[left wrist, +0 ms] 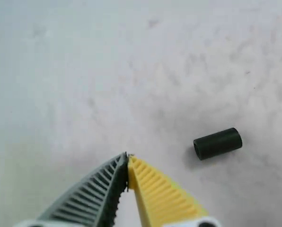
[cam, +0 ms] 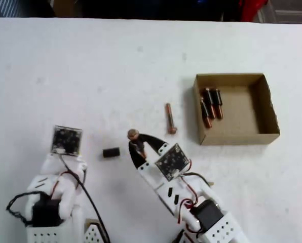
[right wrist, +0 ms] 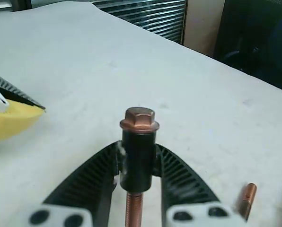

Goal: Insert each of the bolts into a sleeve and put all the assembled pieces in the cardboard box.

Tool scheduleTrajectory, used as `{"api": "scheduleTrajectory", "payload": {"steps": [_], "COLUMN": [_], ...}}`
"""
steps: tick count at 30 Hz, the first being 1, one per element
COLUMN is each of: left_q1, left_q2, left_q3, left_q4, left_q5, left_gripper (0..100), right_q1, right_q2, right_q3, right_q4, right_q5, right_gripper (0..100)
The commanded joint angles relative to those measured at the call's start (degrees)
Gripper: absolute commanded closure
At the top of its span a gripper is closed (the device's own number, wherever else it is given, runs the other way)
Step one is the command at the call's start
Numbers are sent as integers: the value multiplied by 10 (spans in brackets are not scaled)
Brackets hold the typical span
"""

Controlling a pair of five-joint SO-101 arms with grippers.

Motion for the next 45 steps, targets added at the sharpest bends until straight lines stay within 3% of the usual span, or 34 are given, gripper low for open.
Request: {"api": "scheduleTrajectory", "payload": {"steps": [1, 15, 24, 28, 36, 45], "left_q1": [34, 36, 36, 37, 74, 74], "left_q2": [3, 3, 3, 3, 3, 3], "left_q3": [18, 82, 90, 90, 90, 90], "left_q4": [-35, -47, -42, -27, -1, 9], "left_q5": [32, 37, 38, 38, 37, 37], "left_gripper": [978, 978, 978, 978, 978, 978], "right_q1": [6, 7, 116, 138, 216, 303], "right_q2": [-7, -7, -3, -2, 5, 264], "right_q3": [4, -55, -142, -174, -241, -396], "right_q4": [1, 109, 168, 194, 246, 245], "right_q5": [1, 1, 3, 63, 74, 74], "right_gripper": [982, 982, 982, 982, 982, 982]}}
